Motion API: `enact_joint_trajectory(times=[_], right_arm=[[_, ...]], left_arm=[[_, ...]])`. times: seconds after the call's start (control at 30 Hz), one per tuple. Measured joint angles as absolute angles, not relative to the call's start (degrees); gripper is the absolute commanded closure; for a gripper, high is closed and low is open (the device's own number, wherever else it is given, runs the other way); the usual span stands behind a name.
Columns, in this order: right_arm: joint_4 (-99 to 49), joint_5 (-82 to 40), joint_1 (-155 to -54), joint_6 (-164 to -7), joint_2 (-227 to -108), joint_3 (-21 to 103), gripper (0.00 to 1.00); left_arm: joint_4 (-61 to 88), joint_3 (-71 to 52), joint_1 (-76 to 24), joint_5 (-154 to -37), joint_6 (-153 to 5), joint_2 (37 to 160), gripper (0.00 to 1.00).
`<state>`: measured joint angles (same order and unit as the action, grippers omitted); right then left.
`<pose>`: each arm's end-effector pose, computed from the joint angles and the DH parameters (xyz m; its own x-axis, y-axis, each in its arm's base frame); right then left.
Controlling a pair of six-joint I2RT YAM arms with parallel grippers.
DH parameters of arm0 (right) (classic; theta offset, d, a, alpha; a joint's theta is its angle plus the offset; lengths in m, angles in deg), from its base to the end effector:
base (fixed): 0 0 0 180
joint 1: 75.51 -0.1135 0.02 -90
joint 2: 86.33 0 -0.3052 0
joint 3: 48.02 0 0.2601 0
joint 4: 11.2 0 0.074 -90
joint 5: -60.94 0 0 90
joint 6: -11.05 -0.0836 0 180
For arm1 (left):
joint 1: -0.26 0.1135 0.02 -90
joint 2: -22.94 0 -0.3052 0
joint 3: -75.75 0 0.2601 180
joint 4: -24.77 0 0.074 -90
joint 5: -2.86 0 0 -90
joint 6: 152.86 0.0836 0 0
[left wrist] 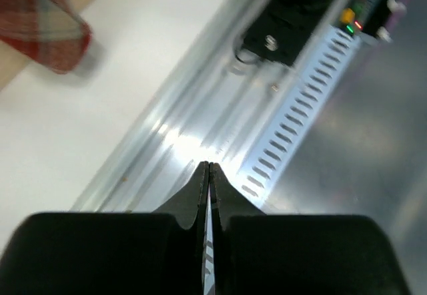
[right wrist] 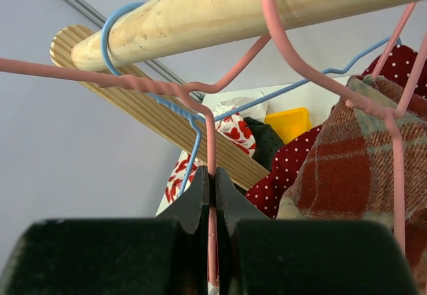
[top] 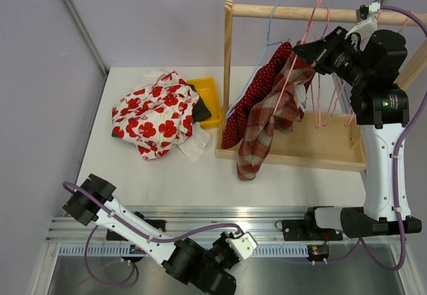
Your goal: Remove the skirt from the hanger
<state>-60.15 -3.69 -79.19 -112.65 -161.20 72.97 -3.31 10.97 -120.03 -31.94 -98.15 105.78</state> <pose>0.2671 0.0531 0.5882 -0.3101 0.4824 -0.8192 -0.3762 0.7291 0.5718 -0.0989 -0.3054 0.2479 -0.1536 0.3907 -0.9076 0.8466 0.5257 0.0830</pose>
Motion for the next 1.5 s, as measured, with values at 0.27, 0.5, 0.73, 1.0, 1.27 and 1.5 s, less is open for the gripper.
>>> enact_joint_trajectory(times=[0.27, 0.5, 0.73, 1.0, 1.27, 1.5], right_arm=[[-61.57, -3.41, -79.19, -113.52, -155.27, 67.49, 1.0], [-65.35, -1.35, -79.19, -115.25, -146.18, 66.55, 1.0], [-66.66, 1.75, -79.19, -119.36, -141.79, 66.55, 1.0], [-68.43, 3.0, -79.19, -120.3, -141.37, 66.59, 1.0], [-75.47, 3.52, -79.23, -117.78, -147.34, 74.83, 1.0], [-73.83, 3.0, -79.19, -118.74, -154.79, 85.65, 1.0]], left_arm=[[-1.32, 6.12, -119.29, -20.13, -88.62, 103.03, 0.01], [20.97, 9.79, -110.13, -31.52, -64.75, 93.33, 0.01], [31.24, 7.54, -98.68, -44.26, -57.32, 96.28, 0.64], [36.34, 5.49, -88.97, -54.1, -57.82, 102.62, 1.0], [41.58, 20.18, -99.77, -52.77, -68.0, 95.29, 1.0], [25.01, 28.81, -118.09, -42.73, -84.66, 95.58, 1.0]])
